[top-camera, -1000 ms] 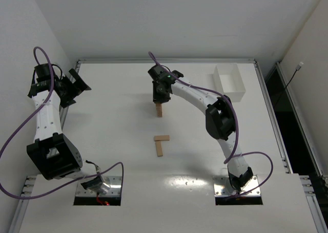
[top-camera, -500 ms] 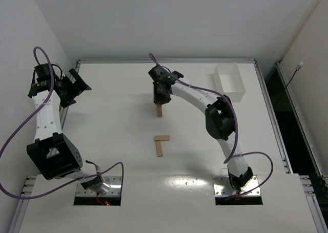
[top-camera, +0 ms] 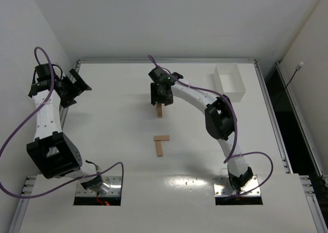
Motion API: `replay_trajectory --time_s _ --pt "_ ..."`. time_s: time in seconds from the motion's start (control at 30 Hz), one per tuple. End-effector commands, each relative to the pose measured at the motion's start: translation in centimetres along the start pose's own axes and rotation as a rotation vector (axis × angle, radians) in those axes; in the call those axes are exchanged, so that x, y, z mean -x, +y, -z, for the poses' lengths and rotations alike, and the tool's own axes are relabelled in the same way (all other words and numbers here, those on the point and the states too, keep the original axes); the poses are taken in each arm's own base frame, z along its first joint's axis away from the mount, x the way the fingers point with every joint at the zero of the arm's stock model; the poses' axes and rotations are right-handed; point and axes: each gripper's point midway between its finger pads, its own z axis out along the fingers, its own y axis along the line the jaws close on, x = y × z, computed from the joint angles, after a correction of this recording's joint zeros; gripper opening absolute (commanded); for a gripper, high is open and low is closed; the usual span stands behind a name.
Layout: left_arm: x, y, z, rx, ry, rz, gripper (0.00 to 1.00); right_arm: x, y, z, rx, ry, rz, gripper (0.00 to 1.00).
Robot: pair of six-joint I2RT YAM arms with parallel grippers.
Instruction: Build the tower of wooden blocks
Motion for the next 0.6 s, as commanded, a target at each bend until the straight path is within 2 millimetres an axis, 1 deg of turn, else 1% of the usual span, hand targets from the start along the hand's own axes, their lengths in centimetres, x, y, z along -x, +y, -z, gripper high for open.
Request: replay_trajectory --time_s 0.0,0.03,0.07,0.1,0.13,0.17,0.2,0.23,0.27,0.3,0.33,0.37,0.4,0.43,0.47,0.5,0.53,0.57 --pt "1.3 -0.9 0.4 -0.036 -0.040 -0.009 1.00 1.7 1.4 1.8 0.067 -0.063 0.025 0.55" --pt "1.3 -0.9 0.4 -0.036 -0.040 -0.009 1.00 2.0 1.7 2.2 0.084 -0.074 0.047 0.57" --pt "1.4 -1.0 0.6 -0.038 -0.048 -0.021 1.00 2.3 1.9 2.2 0.091 -0.086 0.057 0.60" --pt "1.2 -0.9 0.7 -0.035 -0.040 -0.018 1.00 2.6 2.6 3.6 0.120 -0.103 0.074 0.64" --pt "1.2 -0.9 0.7 -0.035 -0.040 -0.018 1.00 3.3 2.9 4.1 0.137 -0.136 0.102 0.64" --pt "1.3 -1.1 1.0 -0.038 -0.048 -0.021 1.00 2.7 3.1 4.4 0.142 -0.136 0.126 0.66" --pt "1.3 -1.1 1.0 -0.039 -0.048 -0.021 1.00 2.9 3.1 4.8 0.150 -0.153 0.144 0.67" --pt "1.2 -1.2 1.0 -0.047 -0.045 -0.021 1.00 3.2 3.5 6.2 0.170 -0.183 0.173 0.67" --pt "1.3 -1.3 1.3 -0.050 -0.053 -0.024 1.00 2.5 3.5 6.4 0.171 -0.182 0.212 0.69" --pt "1.3 -1.3 1.3 -0.050 -0.053 -0.024 1.00 1.8 3.8 7.2 0.202 -0.187 0.269 0.71" --pt "1.4 -1.5 1.6 -0.054 -0.063 -0.027 1.00 1.8 3.8 7.2 0.202 -0.187 0.269 0.73" --pt "1.4 -1.5 1.6 -0.054 -0.063 -0.028 1.00 0.9 3.7 8.2 0.211 -0.197 0.317 0.74" --pt "1.0 -1.3 1.8 -0.050 -0.055 -0.034 1.00 0.5 3.6 8.7 0.232 -0.199 0.343 0.75" --pt "1.1 -1.5 2.1 -0.054 -0.064 -0.037 1.00 -0.6 3.2 9.8 0.255 -0.212 0.413 0.79" --pt "1.1 -1.5 2.1 -0.054 -0.064 -0.037 1.00 -1.4 3.5 10.6 0.279 -0.221 0.461 0.79" --pt "1.0 -1.5 2.5 -0.054 -0.068 -0.059 1.00 -2.1 3.3 11.2 0.308 -0.226 0.510 0.79" --pt "0.7 -1.5 2.5 -0.061 -0.056 -0.068 1.00 -4.5 2.1 10.7 0.326 -0.181 0.563 0.81" --pt "0.4 -1.6 2.7 -0.070 -0.055 -0.079 1.00 -5.2 2.5 11.4 0.381 -0.209 0.668 0.81"
